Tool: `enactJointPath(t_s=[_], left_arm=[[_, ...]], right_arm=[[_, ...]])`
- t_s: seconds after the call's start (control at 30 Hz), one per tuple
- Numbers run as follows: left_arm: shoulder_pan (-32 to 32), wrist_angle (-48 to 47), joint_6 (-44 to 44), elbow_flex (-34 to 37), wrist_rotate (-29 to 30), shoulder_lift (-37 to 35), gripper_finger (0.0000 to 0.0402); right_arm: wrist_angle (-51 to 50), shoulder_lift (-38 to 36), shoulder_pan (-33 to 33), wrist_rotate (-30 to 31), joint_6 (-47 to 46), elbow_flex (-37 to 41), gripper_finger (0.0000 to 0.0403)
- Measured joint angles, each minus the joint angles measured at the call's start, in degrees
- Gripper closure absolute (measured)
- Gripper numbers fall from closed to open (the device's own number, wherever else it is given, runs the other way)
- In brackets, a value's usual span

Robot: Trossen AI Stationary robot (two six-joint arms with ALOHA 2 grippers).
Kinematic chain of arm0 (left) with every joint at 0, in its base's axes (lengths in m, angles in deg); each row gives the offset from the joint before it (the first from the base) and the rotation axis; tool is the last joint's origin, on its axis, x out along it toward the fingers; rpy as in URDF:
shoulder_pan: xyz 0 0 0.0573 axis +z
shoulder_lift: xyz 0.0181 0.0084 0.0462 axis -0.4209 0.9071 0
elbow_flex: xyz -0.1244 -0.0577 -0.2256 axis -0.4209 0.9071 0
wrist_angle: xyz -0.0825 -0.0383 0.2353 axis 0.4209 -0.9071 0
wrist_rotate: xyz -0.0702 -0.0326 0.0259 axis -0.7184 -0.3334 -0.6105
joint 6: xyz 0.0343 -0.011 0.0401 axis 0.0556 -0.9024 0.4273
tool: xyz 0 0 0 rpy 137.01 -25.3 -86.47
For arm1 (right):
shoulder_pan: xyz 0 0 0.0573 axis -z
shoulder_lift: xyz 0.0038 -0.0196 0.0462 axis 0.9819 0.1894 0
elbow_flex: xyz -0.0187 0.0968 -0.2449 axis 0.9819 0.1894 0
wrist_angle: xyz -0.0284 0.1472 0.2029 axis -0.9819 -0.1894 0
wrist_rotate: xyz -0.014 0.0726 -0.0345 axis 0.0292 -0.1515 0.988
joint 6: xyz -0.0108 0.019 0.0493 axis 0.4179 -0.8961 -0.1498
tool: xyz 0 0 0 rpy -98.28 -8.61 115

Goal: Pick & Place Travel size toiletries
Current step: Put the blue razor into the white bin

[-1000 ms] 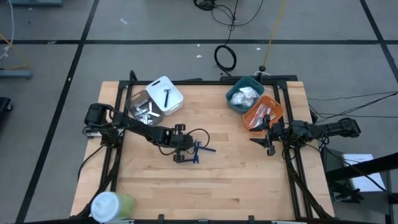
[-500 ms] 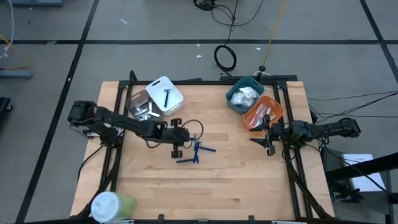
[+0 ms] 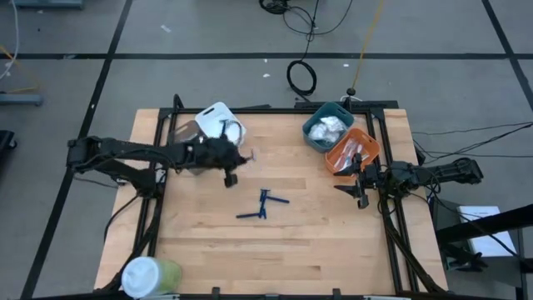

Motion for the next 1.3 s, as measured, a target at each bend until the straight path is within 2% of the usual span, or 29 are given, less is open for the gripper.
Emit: enactJointPath(t_s=[0.17, 0.37, 0.43, 0.57, 0.77, 1.0, 1.3], left_arm=[[6.9, -0.7, -8.3, 0.6, 3.8, -4.8, 0.0391], [14.4, -1.1, -19.7, 0.6, 16.5, -7.6, 0.0374], [17.0, -1.2, -23.9, 0.6, 18.9, -7.6, 0.0374], [21.2, -2.3, -29.1, 0.6, 19.1, -6.0, 0.0370], [24.6, -3.3, -29.8, 0.6, 19.1, -2.3, 0.0366], [25.7, -3.5, -29.3, 0.6, 19.1, 1.7, 0.0365], [25.7, -3.8, -26.6, 0.6, 18.4, 2.2, 0.0364]], right_arm=[[0.0, 0.0, 0.0, 0.0, 0.0, 0.0, 0.0211], [-0.2, 0.1, 0.0, 0.0, 0.0, 0.0, 0.0211], [-0.1, 0.0, 0.0, 0.0, 0.0, 0.0, 0.0211], [-0.1, 0.0, 0.0, 0.0, 0.0, 0.0, 0.0211], [-0.1, 0.0, 0.0, 0.0, 0.0, 0.0, 0.0211], [-0.1, 0.0, 0.0, 0.0, 0.0, 0.0, 0.0211], [-0.2, 0.0, 0.0, 0.0, 0.0, 0.0, 0.0211]])
